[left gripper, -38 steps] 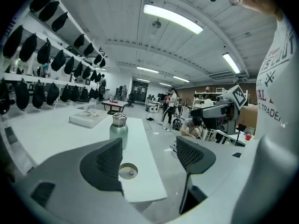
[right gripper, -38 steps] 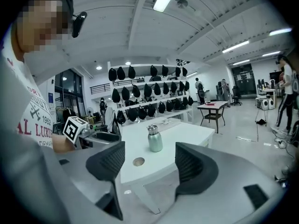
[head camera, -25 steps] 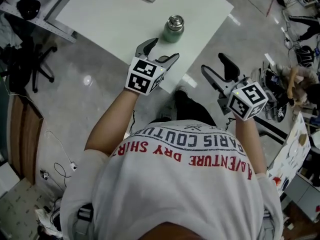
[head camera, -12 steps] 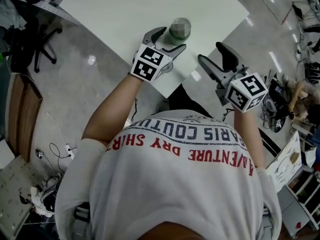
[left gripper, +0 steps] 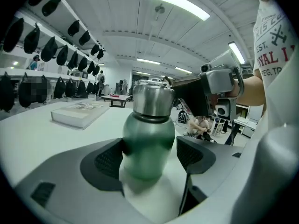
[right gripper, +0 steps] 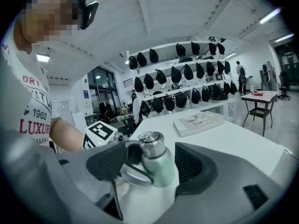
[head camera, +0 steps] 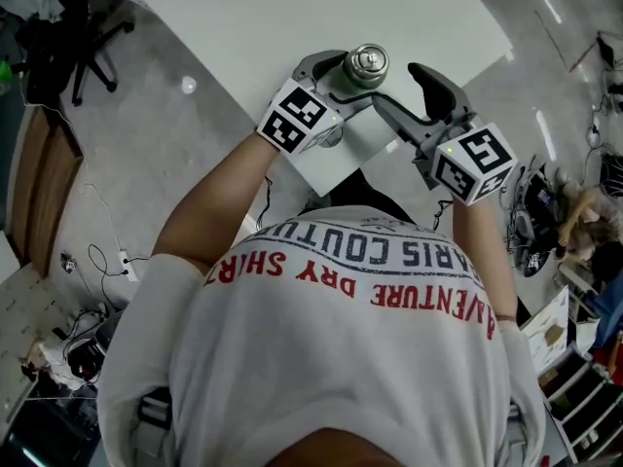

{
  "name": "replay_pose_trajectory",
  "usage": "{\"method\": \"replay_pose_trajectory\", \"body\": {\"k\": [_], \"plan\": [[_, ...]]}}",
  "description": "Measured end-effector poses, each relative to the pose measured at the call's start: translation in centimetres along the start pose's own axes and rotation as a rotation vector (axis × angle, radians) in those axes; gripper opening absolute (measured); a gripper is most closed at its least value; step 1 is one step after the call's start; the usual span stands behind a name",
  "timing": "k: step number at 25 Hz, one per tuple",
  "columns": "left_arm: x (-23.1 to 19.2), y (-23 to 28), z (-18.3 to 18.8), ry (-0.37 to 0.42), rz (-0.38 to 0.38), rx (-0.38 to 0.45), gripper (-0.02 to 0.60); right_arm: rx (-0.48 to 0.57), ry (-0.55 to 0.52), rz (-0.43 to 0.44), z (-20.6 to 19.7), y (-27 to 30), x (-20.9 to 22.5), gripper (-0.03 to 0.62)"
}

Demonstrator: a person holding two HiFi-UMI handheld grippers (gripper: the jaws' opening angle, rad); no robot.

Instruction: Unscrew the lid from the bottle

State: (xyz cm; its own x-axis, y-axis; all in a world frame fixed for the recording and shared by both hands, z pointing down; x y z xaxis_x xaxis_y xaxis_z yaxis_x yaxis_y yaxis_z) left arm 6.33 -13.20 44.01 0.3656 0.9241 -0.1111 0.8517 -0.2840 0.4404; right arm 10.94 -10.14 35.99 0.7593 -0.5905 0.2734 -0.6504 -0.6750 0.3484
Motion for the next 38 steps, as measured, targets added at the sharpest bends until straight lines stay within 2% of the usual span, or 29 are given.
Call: {"method": "replay_pose_trajectory", "body": {"k": [10,14,22,29,38], "plan": [[0.2,0.3,0.1,0.021,0.006,0.011,0.357,-0.025,-0.127,0.047,0.5,3.2,0.8,0.310],[0.3,0.4,0.1,0.025,0.010,0.006,0.357,-0.021,-0.186,0.051,0.8,3.5,0.5,0.248],[0.2,0.5,0.3,0.030,-0.010,-0.010,0.357,-0.022,-0.247,0.094,0.9,3.8,0.5,0.241],[-0.1,0.3,0.1,0.099,-0.122,-0.051,0.356,-0.057,-0.307,0.233,0.9,4.1,0.1,0.239],[-0.6,0.3,0.1,0.199,-0.317,-0.111,0.357,-0.145,-0.362,0.474,1.6,4.6,-0.1,0.239]]}}
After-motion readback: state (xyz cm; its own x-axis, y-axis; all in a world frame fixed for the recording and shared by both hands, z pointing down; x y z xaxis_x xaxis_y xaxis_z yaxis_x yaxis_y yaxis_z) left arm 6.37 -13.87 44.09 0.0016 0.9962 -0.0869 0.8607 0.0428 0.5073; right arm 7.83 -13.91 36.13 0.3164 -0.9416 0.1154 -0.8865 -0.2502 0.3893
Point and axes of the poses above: the fingertips, and each gripper's own axes: y forward along the fingers, x to its right, z out of its top, the point moved 2 cm from there along -y, backward along the fingers, and after that the axes turned 3 degrees about z, right-handed, at the moved point
